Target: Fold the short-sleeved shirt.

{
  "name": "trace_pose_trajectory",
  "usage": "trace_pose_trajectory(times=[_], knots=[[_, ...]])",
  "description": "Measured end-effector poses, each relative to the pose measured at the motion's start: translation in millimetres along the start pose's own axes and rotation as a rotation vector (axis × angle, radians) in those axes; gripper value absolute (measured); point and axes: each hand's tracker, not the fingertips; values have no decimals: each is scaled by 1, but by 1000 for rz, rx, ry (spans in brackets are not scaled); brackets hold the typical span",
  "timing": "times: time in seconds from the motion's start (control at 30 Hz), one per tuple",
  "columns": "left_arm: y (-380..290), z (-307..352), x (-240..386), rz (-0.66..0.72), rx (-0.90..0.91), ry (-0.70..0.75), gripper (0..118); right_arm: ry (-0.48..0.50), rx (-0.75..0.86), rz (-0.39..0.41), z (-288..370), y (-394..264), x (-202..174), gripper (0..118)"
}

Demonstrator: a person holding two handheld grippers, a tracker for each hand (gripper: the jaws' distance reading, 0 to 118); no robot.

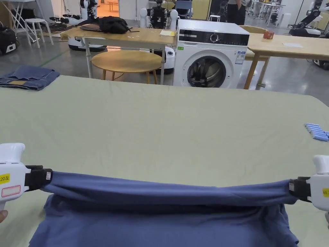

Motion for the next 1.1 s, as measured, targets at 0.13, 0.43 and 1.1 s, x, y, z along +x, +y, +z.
trace_pose_trajectory(times=[0.13,0.43,1.1], knots=[[-28,14,1,-6,-24,-7,0,-11,-36,8,18,-38,-6,0],[-86,4,-1,-9,-188,2,0,-82,-211,78,-13,-103,-5,0],[-61,-21,23,-40,-69,62,43,-223,-43,149,-14,-59,-6,68]])
